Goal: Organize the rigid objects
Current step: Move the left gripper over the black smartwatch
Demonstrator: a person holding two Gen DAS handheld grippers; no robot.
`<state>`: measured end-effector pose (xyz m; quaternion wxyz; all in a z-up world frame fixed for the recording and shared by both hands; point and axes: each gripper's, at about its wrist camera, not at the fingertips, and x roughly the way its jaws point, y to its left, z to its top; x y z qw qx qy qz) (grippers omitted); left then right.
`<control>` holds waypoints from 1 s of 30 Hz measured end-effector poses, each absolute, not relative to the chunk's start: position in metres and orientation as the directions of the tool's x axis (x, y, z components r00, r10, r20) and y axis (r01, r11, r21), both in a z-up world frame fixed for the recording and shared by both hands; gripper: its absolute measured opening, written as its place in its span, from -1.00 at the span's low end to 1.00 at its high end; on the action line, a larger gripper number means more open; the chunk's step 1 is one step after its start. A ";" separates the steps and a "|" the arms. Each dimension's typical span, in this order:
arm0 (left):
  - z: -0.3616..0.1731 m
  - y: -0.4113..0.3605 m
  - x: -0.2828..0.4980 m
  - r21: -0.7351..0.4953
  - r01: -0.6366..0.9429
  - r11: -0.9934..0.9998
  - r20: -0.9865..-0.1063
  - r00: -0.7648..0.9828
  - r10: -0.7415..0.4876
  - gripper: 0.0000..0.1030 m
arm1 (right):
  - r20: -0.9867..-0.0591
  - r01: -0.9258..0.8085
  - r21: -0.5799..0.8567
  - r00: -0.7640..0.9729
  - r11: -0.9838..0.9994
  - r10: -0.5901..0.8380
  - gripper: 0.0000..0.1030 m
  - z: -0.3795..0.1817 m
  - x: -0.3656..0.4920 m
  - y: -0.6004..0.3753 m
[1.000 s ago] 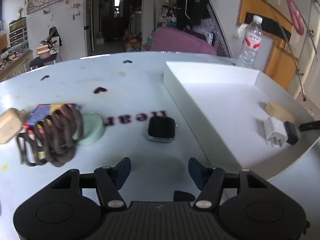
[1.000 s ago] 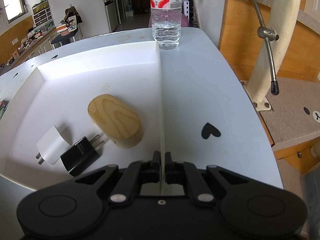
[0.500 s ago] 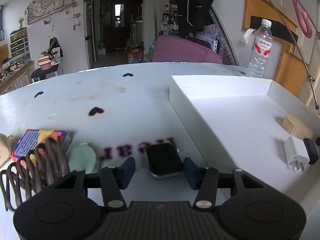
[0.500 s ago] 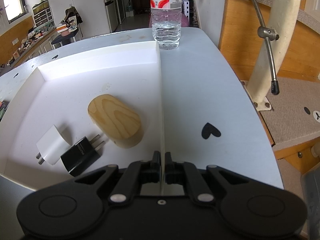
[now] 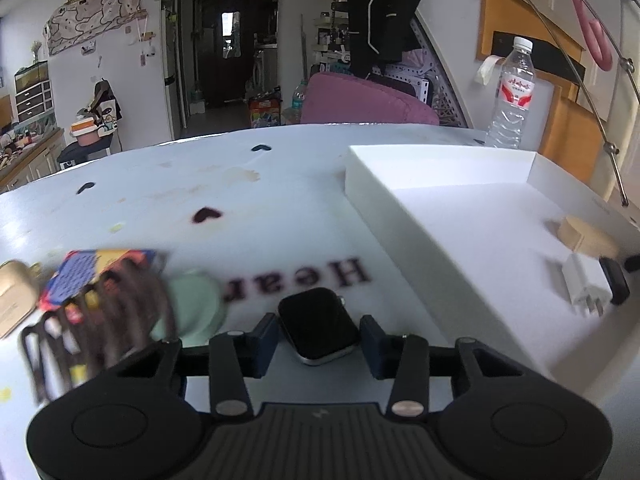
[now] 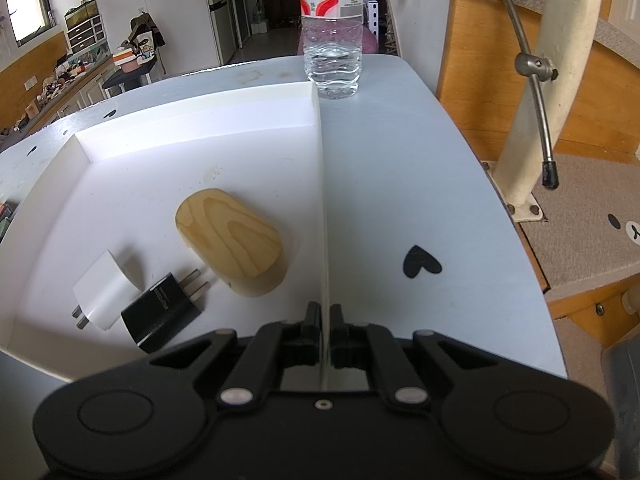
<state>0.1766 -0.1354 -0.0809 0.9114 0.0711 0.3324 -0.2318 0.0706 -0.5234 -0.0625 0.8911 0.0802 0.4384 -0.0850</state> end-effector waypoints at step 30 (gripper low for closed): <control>-0.073 -0.112 0.152 -0.034 0.404 0.914 -0.654 0.682 -0.326 0.25 | -0.792 0.224 0.070 0.605 0.972 -0.082 -0.91 -0.063 0.070 -0.524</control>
